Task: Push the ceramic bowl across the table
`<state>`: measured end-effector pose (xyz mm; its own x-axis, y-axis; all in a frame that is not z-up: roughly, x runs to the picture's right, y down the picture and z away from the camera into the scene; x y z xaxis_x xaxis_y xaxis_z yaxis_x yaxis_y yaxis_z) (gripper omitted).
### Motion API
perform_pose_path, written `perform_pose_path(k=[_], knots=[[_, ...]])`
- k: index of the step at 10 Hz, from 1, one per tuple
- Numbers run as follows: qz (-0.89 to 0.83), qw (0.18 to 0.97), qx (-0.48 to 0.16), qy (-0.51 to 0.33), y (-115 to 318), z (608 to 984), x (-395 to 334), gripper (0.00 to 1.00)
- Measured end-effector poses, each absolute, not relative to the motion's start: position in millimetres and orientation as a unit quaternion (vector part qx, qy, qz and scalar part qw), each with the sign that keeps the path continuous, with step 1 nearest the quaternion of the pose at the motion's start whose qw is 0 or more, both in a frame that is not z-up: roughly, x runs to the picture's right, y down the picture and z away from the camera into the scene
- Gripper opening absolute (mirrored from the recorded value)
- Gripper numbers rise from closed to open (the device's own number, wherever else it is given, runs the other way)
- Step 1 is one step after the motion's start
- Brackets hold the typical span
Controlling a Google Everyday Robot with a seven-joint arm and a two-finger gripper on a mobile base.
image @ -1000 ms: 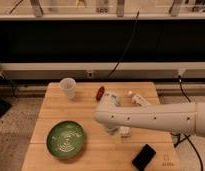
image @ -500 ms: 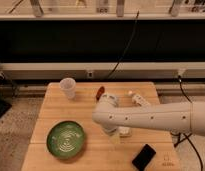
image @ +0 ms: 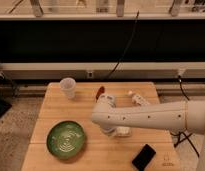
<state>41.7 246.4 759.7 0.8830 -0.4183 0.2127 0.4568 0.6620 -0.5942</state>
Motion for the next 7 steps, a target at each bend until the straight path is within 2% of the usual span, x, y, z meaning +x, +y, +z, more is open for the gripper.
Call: perform_pose_path(k=[1,2,7], knots=[[-0.252,0.907,-0.336,-0.035,249,762,32,0.04],[-0.259,0.904,-0.339,-0.039,251,763,26,0.01],[-0.302,0.888,-0.344,-0.051,255,766,-3,0.01]])
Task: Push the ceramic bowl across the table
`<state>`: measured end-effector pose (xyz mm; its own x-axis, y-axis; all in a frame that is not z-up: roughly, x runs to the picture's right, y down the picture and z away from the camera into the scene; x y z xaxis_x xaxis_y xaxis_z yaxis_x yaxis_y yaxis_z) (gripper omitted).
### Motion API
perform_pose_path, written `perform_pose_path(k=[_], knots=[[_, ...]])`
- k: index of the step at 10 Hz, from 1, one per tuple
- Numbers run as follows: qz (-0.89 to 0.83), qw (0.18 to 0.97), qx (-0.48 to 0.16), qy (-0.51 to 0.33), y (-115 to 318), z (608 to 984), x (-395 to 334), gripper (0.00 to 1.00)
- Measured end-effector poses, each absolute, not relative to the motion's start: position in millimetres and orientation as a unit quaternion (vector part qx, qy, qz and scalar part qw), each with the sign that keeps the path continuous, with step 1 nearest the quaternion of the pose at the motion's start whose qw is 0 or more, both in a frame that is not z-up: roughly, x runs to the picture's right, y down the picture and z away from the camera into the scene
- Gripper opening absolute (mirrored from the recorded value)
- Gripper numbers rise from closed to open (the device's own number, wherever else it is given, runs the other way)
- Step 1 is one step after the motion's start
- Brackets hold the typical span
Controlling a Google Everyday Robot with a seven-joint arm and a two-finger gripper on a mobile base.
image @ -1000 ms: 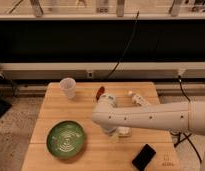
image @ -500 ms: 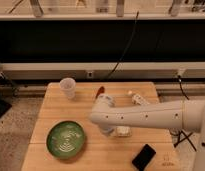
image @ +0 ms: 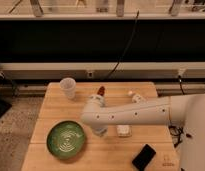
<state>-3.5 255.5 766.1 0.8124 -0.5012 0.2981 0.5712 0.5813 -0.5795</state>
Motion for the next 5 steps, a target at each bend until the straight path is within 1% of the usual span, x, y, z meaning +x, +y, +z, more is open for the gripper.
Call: perform_pose_path(k=[5], knots=[[-0.347,0.869,-0.345,-0.069,257,767,-51,0.01]])
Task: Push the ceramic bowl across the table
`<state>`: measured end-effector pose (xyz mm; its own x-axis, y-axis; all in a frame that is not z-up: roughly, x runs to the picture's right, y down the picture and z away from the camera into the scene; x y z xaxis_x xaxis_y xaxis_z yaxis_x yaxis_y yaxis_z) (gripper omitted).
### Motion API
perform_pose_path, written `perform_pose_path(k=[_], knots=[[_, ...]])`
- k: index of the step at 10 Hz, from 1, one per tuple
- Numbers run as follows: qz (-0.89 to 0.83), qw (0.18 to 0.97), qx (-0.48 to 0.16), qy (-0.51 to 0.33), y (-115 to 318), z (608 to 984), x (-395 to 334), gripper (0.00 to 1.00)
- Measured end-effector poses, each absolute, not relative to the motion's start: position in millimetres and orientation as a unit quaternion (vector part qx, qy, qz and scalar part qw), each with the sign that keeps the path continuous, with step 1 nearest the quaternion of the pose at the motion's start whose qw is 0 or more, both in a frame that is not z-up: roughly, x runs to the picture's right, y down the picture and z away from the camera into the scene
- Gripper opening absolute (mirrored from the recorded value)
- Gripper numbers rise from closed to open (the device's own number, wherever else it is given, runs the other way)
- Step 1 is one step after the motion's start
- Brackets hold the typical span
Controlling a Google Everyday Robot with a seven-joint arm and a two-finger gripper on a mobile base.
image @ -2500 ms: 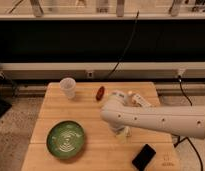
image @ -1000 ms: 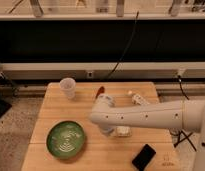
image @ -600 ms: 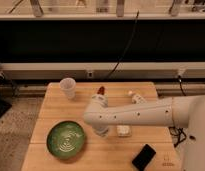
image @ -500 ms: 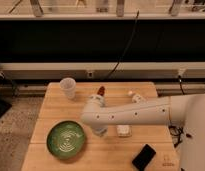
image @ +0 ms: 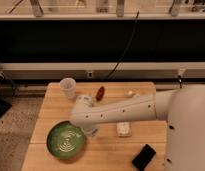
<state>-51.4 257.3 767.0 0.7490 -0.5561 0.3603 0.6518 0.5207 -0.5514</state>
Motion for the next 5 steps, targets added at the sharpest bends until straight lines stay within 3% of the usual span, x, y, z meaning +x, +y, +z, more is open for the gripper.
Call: perform_pose_path(k=[5], knots=[[-0.386,0.852,-0.344,-0.081,258,769,-85,0.01]])
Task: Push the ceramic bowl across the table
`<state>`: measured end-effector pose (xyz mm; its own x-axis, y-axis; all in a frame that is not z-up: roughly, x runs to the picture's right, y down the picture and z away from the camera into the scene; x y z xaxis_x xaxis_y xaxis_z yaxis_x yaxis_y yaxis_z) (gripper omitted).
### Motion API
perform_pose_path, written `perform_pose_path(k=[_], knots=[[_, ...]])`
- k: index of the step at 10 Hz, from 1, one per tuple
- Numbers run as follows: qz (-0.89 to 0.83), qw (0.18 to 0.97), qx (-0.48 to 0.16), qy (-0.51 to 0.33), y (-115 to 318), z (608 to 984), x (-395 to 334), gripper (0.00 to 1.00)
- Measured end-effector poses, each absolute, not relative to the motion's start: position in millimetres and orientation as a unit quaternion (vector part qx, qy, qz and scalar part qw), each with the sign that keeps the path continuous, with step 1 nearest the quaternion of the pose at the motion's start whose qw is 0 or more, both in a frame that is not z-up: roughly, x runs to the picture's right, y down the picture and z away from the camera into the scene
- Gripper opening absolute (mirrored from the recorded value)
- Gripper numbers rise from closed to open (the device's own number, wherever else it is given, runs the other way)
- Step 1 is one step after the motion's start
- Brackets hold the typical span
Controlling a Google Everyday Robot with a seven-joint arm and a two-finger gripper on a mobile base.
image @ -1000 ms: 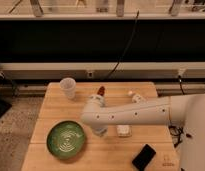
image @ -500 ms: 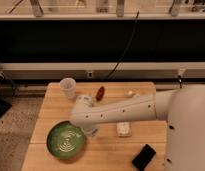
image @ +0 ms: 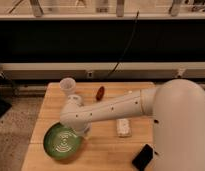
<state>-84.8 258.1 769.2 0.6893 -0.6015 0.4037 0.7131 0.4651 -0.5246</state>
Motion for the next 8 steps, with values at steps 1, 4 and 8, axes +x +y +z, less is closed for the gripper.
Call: perform_pose_path(k=[1,4,8], knots=[[-0.393,0.849,-0.344,-0.081,258,770,-88,0.01],[-0.411,0.84,-0.342,-0.089,257,772,-97,0.01],[-0.434,0.828,-0.342,-0.094,259,773,-111,0.01]])
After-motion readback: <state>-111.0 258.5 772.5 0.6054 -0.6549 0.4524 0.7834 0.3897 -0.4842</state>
